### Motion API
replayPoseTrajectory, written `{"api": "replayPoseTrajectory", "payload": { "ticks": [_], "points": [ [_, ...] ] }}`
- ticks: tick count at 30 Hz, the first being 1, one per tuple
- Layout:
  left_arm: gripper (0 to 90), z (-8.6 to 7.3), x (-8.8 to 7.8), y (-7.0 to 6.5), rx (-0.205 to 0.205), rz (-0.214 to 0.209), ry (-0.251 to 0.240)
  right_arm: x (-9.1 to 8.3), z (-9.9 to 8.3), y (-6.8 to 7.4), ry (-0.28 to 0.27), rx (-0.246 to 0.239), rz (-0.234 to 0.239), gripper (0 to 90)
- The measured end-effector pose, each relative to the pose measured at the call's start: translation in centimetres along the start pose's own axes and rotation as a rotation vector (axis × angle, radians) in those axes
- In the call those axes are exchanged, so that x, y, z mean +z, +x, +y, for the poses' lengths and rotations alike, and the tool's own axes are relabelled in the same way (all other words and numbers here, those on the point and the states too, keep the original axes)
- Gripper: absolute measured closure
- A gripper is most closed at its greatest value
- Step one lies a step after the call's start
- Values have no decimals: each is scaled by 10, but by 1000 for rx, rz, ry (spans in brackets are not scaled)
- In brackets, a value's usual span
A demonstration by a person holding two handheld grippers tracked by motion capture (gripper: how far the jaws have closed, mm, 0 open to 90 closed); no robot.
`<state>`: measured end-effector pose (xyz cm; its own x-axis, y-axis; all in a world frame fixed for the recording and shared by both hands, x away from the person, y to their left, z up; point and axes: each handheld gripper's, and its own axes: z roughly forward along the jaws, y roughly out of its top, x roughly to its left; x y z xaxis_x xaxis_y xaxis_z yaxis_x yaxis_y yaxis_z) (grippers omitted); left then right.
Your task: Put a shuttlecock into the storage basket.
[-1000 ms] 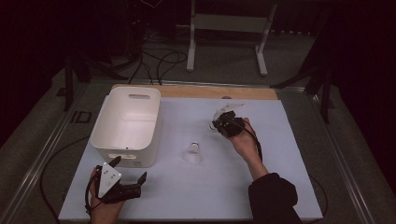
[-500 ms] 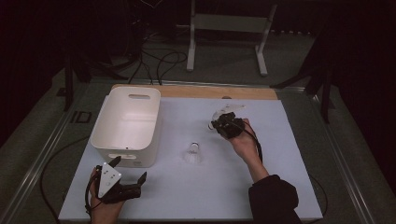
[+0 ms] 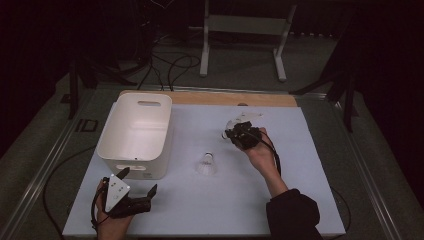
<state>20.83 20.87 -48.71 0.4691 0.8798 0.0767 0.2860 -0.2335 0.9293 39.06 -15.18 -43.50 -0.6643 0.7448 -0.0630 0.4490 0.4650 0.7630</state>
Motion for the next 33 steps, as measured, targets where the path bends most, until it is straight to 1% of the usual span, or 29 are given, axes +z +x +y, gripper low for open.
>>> {"api": "replayPoseTrajectory", "payload": {
  "ticks": [5,15,24,28,33],
  "points": [
    [5,0,0,0,1,1,0,-2,0,3,-6,-3,8,892],
    [4,0,0,0,1,0,-1,-6,3,8,-20,-18,9,892],
    [5,0,0,0,3,-1,1,-9,3,12,-28,-19,18,892],
    [5,0,0,0,3,-1,2,-10,5,14,-36,-34,21,893],
    [5,0,0,0,2,-2,2,-12,5,16,-39,-35,23,892]
  ]
}}
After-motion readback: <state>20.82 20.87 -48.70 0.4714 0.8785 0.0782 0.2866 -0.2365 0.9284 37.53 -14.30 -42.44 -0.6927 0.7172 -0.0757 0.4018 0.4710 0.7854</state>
